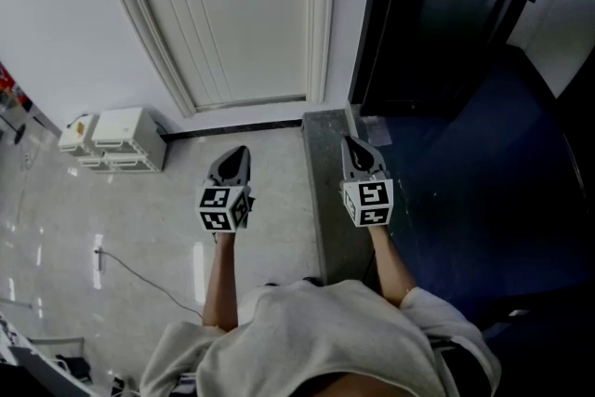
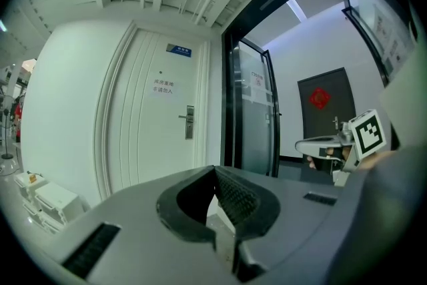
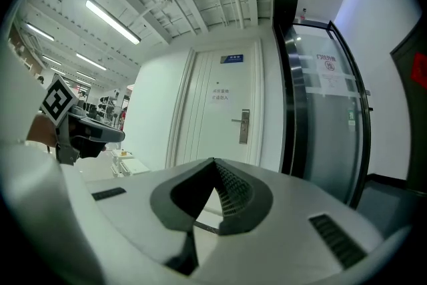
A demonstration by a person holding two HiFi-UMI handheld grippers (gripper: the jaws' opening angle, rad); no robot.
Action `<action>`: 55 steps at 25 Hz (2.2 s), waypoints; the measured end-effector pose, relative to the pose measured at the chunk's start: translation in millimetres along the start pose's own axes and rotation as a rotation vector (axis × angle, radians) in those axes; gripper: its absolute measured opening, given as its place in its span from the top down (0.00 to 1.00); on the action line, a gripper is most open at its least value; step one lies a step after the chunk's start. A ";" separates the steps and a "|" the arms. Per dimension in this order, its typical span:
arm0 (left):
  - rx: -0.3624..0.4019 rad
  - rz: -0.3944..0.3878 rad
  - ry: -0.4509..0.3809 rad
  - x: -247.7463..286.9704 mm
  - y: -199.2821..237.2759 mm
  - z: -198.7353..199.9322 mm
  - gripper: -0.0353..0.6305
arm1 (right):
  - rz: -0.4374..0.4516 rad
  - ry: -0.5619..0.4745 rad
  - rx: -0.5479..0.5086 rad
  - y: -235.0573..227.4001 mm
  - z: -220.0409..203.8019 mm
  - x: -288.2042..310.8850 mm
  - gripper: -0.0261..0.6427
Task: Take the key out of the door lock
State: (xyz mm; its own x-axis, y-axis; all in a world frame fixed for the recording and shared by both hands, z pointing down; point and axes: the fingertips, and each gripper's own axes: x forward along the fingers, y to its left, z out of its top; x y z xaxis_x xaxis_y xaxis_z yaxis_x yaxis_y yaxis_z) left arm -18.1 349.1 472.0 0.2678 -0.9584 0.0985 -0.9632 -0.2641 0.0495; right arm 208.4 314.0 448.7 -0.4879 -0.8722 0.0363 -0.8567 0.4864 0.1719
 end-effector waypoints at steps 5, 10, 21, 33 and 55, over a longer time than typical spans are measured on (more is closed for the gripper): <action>0.000 0.000 0.012 10.2 -4.5 -4.2 0.92 | 0.014 0.005 0.005 -6.9 -5.5 8.6 0.93; -0.003 0.007 0.018 23.8 2.5 -7.8 0.92 | 0.017 0.015 0.026 -12.7 -14.3 24.0 0.93; -0.011 -0.014 0.023 99.9 45.6 -10.2 0.92 | 0.013 0.026 0.021 -26.3 -25.0 105.0 0.93; -0.006 -0.068 -0.009 232.7 143.8 30.8 0.92 | -0.037 0.006 -0.006 -46.2 2.4 260.0 0.93; 0.006 -0.143 -0.008 408.5 288.4 62.3 0.92 | -0.129 0.020 -0.022 -74.2 12.5 472.4 0.93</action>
State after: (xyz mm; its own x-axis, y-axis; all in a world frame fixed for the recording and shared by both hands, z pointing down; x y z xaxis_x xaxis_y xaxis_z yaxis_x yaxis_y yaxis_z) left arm -187.8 -125.3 464.6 0.4021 -0.9119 0.0828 -0.9154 -0.3985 0.0569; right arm 39.4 -133.4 440.8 -0.3699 -0.9285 0.0317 -0.9082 0.3686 0.1981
